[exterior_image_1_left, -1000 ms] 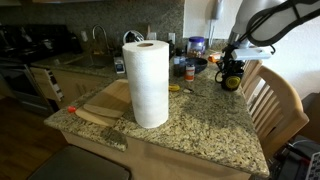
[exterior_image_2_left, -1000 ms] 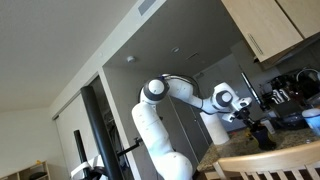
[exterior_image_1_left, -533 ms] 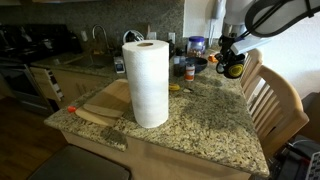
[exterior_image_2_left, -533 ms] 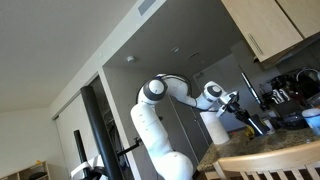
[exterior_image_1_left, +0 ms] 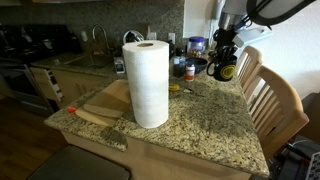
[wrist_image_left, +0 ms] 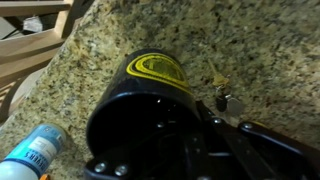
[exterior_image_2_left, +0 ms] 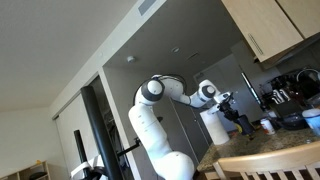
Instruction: Move the coffee mug forward then backwards.
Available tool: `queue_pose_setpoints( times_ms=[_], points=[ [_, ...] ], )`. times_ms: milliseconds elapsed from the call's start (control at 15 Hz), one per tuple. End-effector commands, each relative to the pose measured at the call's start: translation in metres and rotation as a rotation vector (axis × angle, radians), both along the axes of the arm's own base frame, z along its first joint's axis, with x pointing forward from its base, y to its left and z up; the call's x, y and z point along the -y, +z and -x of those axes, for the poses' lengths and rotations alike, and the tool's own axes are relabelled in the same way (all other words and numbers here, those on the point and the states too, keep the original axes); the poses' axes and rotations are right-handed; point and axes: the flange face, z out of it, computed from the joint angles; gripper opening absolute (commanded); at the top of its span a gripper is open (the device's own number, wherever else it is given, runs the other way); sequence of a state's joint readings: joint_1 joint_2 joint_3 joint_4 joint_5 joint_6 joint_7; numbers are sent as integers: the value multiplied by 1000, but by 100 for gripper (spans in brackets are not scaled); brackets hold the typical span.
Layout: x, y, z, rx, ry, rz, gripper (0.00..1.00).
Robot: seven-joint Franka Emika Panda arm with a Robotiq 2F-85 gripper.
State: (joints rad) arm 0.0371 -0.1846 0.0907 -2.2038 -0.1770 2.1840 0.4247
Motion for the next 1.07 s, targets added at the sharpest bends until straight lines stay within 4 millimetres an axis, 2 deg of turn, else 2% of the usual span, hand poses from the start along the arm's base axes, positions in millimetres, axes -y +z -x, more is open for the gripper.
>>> queue_pose_setpoints(
  times_ms=[0,133,267,400,533,733,867,1000],
  points=[
    [28,15,9,16,28,-204,2],
    [35,13,11,10,55,-272,2],
    [27,2,11,-9,100,-269,2],
    [1,-18,17,-53,184,-215,2],
    [-35,-44,32,-103,281,-131,2],
    [-76,-67,46,-121,400,-27,2],
    [-92,-73,52,-59,417,37,2],
    [-95,-76,53,16,388,59,2]
  ],
)
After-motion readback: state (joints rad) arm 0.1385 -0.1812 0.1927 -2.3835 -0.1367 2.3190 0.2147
